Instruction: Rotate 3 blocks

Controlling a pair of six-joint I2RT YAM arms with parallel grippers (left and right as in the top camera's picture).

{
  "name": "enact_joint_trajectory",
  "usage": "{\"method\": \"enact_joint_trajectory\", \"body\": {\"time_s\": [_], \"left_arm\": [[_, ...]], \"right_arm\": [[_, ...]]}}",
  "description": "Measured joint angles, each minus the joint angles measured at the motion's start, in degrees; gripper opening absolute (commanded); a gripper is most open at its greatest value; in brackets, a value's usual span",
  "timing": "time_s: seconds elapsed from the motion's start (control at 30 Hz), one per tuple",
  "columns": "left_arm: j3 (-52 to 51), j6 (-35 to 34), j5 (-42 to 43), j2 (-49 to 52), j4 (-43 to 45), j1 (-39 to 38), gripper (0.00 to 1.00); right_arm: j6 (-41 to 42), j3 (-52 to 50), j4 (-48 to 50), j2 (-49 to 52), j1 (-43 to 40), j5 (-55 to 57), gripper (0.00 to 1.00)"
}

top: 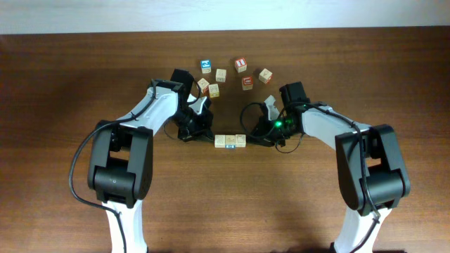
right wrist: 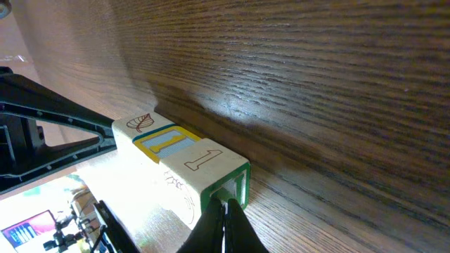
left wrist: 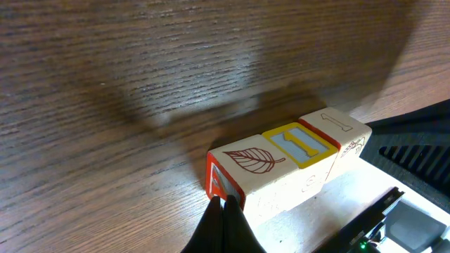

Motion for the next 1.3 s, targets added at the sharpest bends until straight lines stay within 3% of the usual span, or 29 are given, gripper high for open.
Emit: {"method": "enact_joint_trajectory", "body": {"time_s": [0.23,0.9,1.3], "left_arm": [[0.00,0.00,0.68,0.00,-0.39,-0.07,0.00],[0.00,-0.02,0.46,0.00,-0.39,-0.02,0.00],[-0.22,0.00,-2.71,0.00,-0.50,0.57,0.00]], "right_arm": [[-0.20,0.00,-1.07,0.09,-2.60,0.24,0.04],[-5.25,0.00,-0.63,0.02,0.11,0.61,0.05],[-5.79,1.03,-1.75,-6.56,4.13,1.88,0.04]]}}
